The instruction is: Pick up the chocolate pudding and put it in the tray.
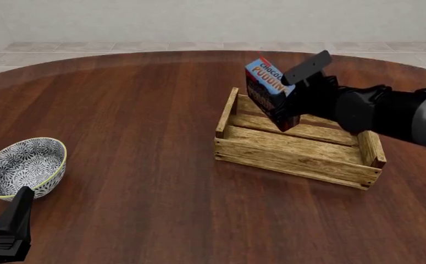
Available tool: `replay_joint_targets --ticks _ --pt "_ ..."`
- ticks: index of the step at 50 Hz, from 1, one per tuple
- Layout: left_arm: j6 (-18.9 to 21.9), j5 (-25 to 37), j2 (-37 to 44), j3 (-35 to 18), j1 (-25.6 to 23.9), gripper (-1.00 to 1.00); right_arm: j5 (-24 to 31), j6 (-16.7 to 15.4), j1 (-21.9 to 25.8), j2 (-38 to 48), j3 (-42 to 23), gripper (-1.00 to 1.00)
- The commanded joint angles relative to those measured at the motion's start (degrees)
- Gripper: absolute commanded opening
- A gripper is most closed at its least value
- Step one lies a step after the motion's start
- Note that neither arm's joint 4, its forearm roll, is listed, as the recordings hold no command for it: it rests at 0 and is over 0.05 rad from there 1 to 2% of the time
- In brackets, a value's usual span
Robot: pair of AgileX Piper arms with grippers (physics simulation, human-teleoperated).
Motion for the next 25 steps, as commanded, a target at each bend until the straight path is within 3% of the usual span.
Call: replay_joint_targets --ticks 1,25 --pt "0.0 0.0 0.0 0.0 0.0 1.00 -0.6 1.2 0.1 0.0 0.6 -1.00" --pt "0.0 0.0 0.0 0.0 0.0 1.00 -2.6 1.8 0.1 1.0 1.9 -1.00"
